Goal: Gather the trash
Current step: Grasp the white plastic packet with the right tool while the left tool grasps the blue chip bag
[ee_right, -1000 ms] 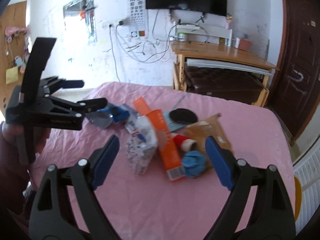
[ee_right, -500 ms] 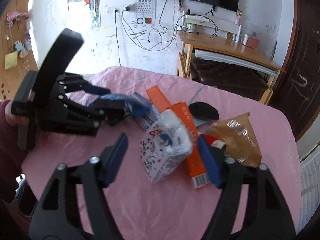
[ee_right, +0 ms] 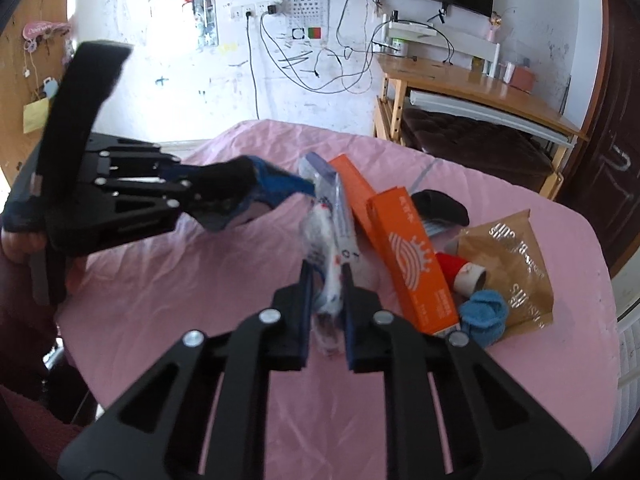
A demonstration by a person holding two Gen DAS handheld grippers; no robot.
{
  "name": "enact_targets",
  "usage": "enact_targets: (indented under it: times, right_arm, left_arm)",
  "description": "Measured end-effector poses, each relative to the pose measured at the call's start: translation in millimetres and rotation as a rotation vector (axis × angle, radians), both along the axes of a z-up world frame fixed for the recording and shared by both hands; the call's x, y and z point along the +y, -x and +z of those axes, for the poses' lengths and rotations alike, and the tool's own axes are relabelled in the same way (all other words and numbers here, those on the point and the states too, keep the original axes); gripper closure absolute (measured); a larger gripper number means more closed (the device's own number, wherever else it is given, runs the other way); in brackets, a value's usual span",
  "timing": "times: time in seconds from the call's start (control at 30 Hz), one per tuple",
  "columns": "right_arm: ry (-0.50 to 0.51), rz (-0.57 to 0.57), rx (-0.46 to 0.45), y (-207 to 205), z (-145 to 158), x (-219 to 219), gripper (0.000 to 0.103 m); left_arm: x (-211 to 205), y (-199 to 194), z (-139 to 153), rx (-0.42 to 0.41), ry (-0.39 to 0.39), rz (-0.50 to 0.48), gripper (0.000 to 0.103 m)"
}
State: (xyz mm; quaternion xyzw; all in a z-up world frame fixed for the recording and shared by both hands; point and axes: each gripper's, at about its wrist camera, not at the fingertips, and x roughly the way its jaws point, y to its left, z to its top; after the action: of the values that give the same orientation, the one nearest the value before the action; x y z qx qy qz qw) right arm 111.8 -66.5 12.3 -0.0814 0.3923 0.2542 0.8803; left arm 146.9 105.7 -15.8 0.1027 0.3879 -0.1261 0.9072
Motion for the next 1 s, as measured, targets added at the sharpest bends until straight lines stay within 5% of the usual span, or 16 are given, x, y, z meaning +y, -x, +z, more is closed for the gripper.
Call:
enact_targets:
  times: [0.57,1.0]
  right_arm:
    - [-0.133,-0.043,0.008,9.8,13.4,-59.8,0.091]
    - [-0.187,-0.085,0.017,21.0,7.5,-110.6,0.091]
  left_arm:
    - [-54.8,11.1,49.8,-0.068,-0.057,0.003,0.093]
    - [-134.7,-25.8,5.4,0.05,-0.125,-0.063,0.093]
